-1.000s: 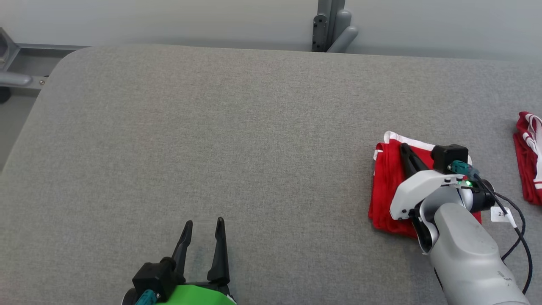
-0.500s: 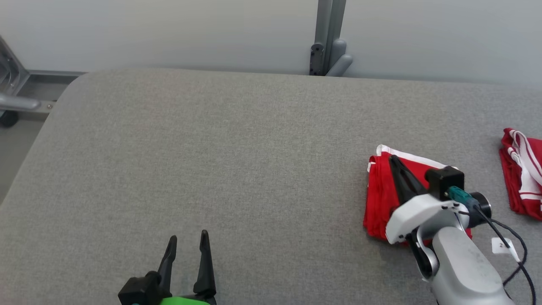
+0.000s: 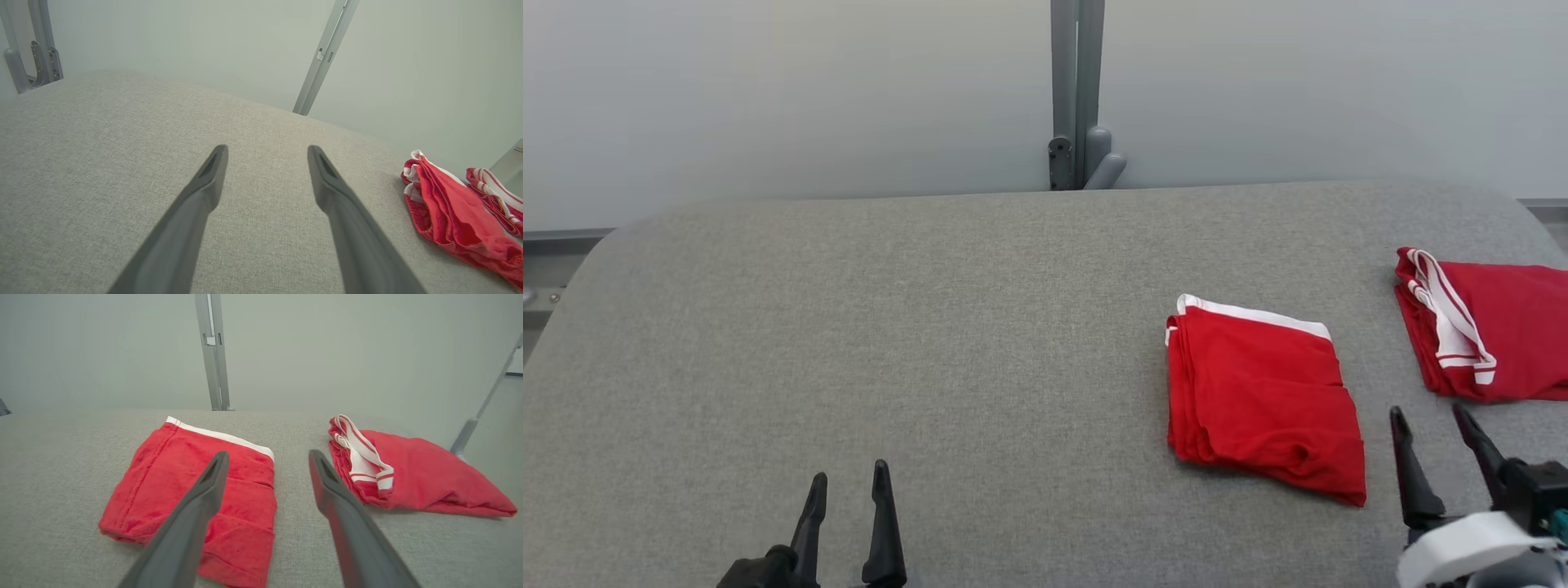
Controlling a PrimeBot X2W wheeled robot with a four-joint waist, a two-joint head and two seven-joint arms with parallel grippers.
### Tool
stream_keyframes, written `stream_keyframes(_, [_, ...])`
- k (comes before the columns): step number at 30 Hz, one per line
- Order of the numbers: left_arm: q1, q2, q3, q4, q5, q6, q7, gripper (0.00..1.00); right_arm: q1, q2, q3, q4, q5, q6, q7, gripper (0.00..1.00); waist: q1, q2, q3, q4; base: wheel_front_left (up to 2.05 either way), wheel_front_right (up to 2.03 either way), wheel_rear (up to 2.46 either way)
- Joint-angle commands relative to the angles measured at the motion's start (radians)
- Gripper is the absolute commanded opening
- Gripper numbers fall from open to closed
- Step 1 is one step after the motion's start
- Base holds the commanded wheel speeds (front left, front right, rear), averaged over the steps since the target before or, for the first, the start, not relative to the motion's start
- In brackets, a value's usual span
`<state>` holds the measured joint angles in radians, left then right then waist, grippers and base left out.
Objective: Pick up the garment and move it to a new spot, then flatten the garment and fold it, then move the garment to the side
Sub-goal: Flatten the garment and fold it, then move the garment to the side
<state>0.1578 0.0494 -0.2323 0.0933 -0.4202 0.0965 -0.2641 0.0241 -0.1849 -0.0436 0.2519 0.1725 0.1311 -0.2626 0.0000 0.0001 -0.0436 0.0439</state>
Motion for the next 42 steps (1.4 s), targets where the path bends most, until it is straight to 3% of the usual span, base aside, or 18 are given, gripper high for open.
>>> stream_keyframes(1, [0.014,0.003,0.011,-0.01,0.015,-0.007,0.0,1.0,0.042,0.002,-0.038,-0.029,-0.009,-0.001,-0.002,1.0,0.0,-0.0001,-0.021,-0.023,0.0,0.0,0.0])
stream_keyframes(12, [0.048,0.003,0.04,0.029,0.077,-0.079,0.0,1.0,0.158,-0.01,-0.095,-0.102,-0.027,-0.001,-0.003,1.0,0.0,-0.0001,-0.026,-0.037,0.0,0.0,0.0])
stream_keyframes(30, [0.077,0.003,0.05,0.065,0.08,-0.076,0.0,1.0,0.123,-0.007,-0.098,-0.108,-0.027,-0.001,-0.003,1.0,0.0,-0.0001,-0.033,-0.008,0.0,0.0,0.0])
stream_keyframes(35, [0.088,0.003,0.05,0.049,0.078,-0.068,0.0,1.0,0.11,-0.017,-0.09,-0.072,0.024,-0.001,-0.002,1.0,0.0,-0.0001,-0.041,-0.002,0.0,0.0,0.0])
stream_keyframes(42, [0.102,0.003,0.052,0.033,0.082,-0.068,0.0,1.0,0.007,-0.116,-0.015,0.015,0.198,-0.001,0.044,1.0,0.0,-0.0001,-0.034,-0.001,0.0,0.0,0.0])
